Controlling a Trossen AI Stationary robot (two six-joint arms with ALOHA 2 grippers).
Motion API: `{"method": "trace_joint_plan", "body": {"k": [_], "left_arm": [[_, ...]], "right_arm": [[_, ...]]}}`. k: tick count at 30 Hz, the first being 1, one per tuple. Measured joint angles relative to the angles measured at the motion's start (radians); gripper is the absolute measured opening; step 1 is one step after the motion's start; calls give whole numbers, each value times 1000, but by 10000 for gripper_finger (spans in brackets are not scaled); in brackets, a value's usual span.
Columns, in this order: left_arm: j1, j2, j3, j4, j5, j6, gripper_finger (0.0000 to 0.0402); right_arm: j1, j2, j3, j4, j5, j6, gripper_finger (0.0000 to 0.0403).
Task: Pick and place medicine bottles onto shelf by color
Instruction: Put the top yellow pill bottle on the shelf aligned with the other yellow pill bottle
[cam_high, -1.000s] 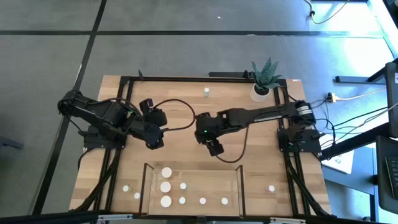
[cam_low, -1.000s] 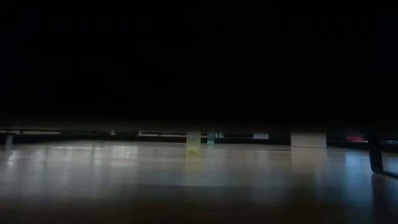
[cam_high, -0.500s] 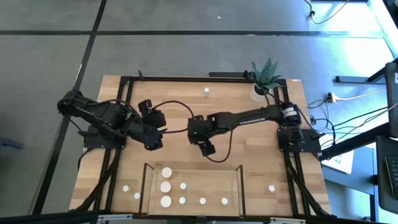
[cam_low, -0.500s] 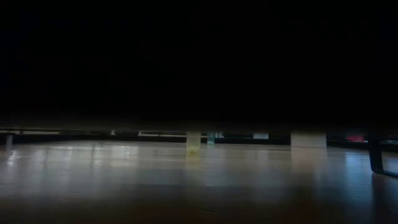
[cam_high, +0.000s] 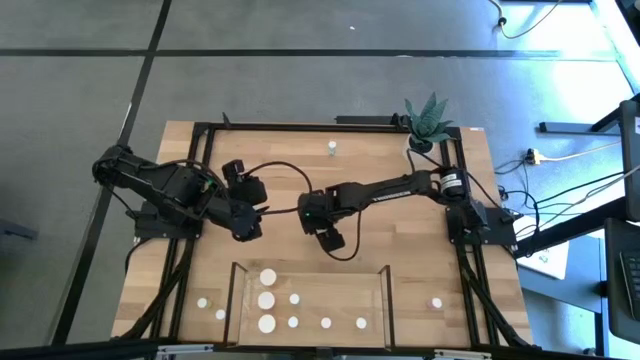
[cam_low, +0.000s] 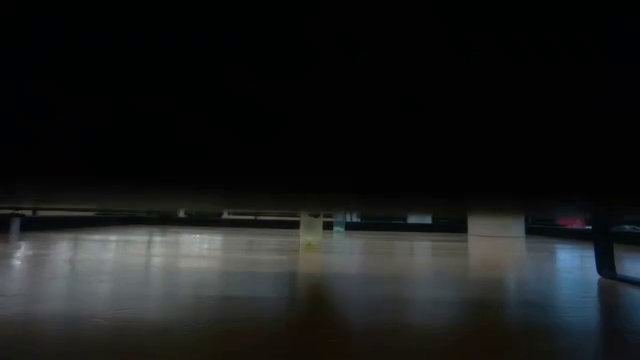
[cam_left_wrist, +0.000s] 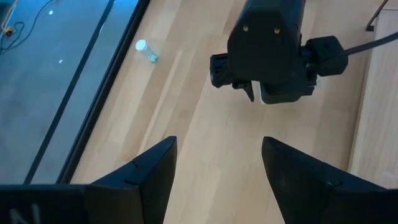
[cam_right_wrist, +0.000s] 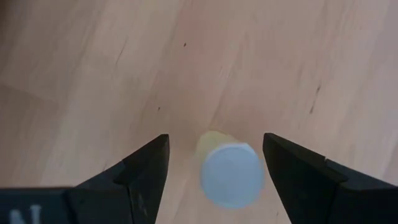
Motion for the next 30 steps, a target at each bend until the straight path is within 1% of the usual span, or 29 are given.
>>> {"method": "trace_joint_plan", "body": {"k": [4, 8, 13, 18, 24, 30], "left_arm": [[0, 0, 0, 0, 0, 0, 227], [0, 0, 0, 0, 0, 0, 229], [0, 0, 0, 0, 0, 0, 227], [0, 0, 0, 0, 0, 0, 229], [0, 0, 0, 0, 0, -1, 227], [0, 0, 0, 0, 0, -2, 228]], "right_arm": [[0, 2, 0, 4, 9, 0, 243], [2, 1, 0, 3, 58, 0, 209], [2, -1, 0, 3, 61, 0, 164], [2, -1, 0, -2, 60, 0, 132], [16, -12, 1, -29, 61, 13, 118], [66, -34, 65, -156, 58, 60, 121]]}}
